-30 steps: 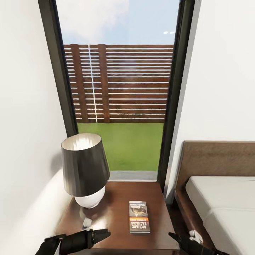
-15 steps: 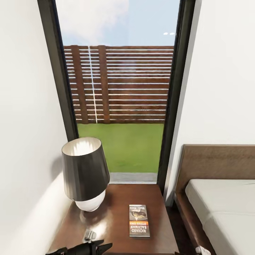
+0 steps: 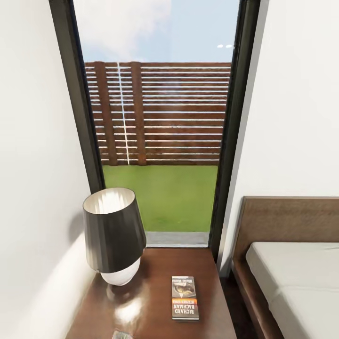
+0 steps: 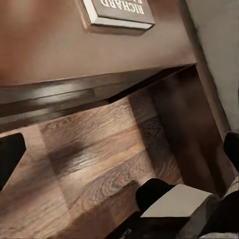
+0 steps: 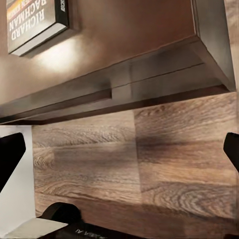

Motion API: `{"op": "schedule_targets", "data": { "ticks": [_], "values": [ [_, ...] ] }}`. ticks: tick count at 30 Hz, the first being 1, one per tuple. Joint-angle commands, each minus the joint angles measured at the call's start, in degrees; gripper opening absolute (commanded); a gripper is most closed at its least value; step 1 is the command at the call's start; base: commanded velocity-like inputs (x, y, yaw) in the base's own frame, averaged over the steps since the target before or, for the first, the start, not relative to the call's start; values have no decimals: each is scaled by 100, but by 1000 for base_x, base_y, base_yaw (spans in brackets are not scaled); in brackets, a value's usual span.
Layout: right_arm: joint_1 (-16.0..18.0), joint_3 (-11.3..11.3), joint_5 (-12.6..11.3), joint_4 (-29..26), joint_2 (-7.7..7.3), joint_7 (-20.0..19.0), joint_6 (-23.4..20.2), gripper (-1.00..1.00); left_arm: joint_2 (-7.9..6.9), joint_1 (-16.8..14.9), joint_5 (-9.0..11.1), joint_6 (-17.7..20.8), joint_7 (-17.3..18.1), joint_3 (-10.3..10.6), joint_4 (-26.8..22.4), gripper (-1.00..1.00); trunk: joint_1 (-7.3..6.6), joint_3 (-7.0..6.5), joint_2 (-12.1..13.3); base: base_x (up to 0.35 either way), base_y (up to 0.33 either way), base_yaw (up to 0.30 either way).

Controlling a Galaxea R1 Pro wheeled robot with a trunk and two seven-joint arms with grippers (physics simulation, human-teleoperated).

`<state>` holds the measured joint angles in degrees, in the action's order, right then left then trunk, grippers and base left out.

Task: In the bedroom, move the book from the bed onto either nightstand, and place the two sandals side by side next to the bed.

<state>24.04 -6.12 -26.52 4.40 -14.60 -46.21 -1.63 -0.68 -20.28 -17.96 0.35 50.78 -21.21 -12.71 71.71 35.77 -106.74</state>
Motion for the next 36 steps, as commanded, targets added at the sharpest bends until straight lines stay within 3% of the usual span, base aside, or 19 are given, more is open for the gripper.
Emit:
{"op": "schedule_targets", "data": {
  "ticks": [1, 4, 6, 10, 13, 15, 18, 25, 32, 36],
  "values": [
    [-84, -43, -58, 19, 5, -23, -19, 100, 1, -4, -118, -65, -288, -52, 165, 100, -23, -13, 38, 0, 0, 0],
    [-247, -46, -50, 24, 27, 43, -20, 100, -1, -3, -246, -252, -1095, -50, 607, 100, -89, -67, 159, 0, 0, 0],
    [-296, -46, -47, 28, 41, 332, -21, 100, -2, -3, -321, -455, -1728, -50, 930, 100, -133, -103, 239, 0, 0, 0],
    [-337, -47, -50, 33, 55, 1088, -21, 100, -2, 32, -379, -644, -2336, -50, 1104, 100, -221, -175, 399, 0, 0, 0],
    [-569, -50, -52, 33, 66, 1727, -21, 100, -7, 197, -403, -699, -2753, -50, 1149, 100, -287, -228, 520, 0, 0, 0],
    [-701, -54, -48, 28, 69, 1906, -21, 100, -74, 371, -417, -724, -3281, -50, 1160, 100, -331, -264, 600, 0, 0, 0],
    [-742, -55, -51, 24, 65, 1965, -21, 100, -129, 528, -450, -793, -3661, -50, 1164, 100, -397, -318, 720, 0, 0, 0],
    [-761, -56, -54, 25, 62, 1990, -23, 100, -158, 666, -487, -833, -3848, -50, 1165, 100, -550, -444, 1001, 0, 0, 0],
    [-763, -57, -55, 26, 135, 1985, -62, 100, -90, 682, -522, -833, -3864, -34, 1166, 100, -704, -569, 1282, 0, 0, 0],
    [-765, -56, -55, 25, 147, 1991, -58, 100, -86, 683, -514, -845, -3865, -43, 1166, 100, -704, -569, 1282, 0, 0, 0]
  ]
}}
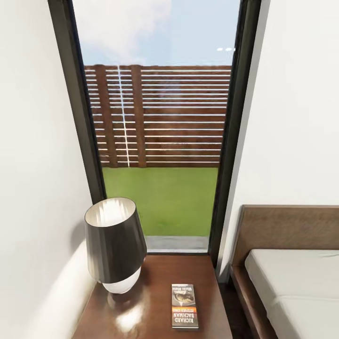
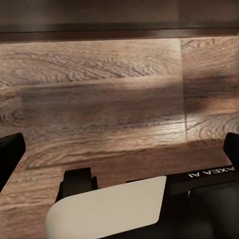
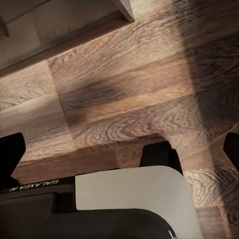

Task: In the bedroom, move the book from the bed onto either nightstand, and place the two sandals side by side next to the bed.

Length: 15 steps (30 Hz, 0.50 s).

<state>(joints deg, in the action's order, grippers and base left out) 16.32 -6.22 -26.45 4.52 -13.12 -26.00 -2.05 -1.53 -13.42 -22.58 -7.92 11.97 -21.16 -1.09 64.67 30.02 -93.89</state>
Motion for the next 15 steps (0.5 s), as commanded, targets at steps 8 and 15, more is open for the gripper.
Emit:
{"op": "schedule_targets", "data": {
  "ticks": [8, 15],
  "values": [
    [8, -47, -66, 6, 71, -28, 12, 100, 1, -3, -5, -26, 8, -78, -5, 100, 0, 6, -3, 0, 0, 0],
    [11, -46, -70, 5, 73, -28, 20, 100, -3, -3, -23, -28, 7, -73, -5, 100, 0, 6, -3, 0, 0, 0]
  ]
}}
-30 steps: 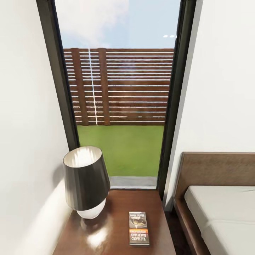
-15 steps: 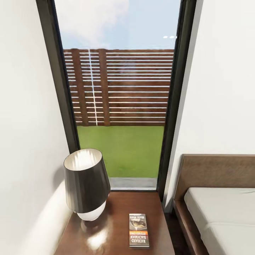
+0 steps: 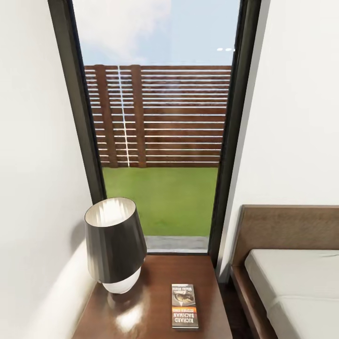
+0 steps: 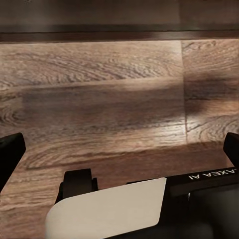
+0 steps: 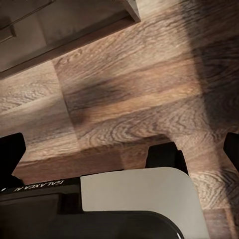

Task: In the bedroom, move the book from the bed onto either nightstand, and place the two sandals side by side next to the bed.

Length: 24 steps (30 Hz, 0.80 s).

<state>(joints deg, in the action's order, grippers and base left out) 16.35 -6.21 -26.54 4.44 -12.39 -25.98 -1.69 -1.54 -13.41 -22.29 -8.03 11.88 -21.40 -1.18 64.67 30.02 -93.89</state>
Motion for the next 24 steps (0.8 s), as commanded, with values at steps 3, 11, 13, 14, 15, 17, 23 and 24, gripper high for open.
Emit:
{"op": "schedule_targets", "data": {
  "ticks": [3, 11, 13, 14, 15, 17, 23, 24],
  "values": [
    [7, -47, -62, 13, 0, -30, -16, 100, 0, -3, -60, -16, 16, -45, 4, 100, 0, 6, -3, 0, 0, 0],
    [7, -47, -62, 13, 8, -30, -15, 100, 4, -3, -56, -16, 16, -45, 4, 100, 0, 6, -3, 0, 0, 0],
    [8, -47, -60, 13, 8, -30, -15, 100, 4, -3, -56, -18, 16, -45, 4, 100, 0, 6, -3, 0, 0, 0],
    [8, -48, -57, 13, 8, -30, -15, 100, 4, -3, -56, -19, 16, -44, 4, 100, 0, 6, -3, 0, 0, 0],
    [8, -51, -54, 13, 12, -30, -15, 100, 4, -3, -56, -19, 16, -42, 4, 100, 0, 6, -3, 0, 0, 0],
    [6, -49, -62, 13, 26, -30, -15, 100, 4, -3, -58, -19, 16, -41, 4, 100, 0, 6, -3, 0, 0, 0],
    [6, -44, -64, 13, 80, -30, -15, 100, 4, -3, -58, -18, 16, -40, 4, 100, 0, 6, -3, 0, 0, 0],
    [5, -42, -63, 13, 88, -30, -15, 100, 4, -3, -57, -18, 16, -40, 4, 100, 0, 6, -3, 0, 0, 0]
  ]
}}
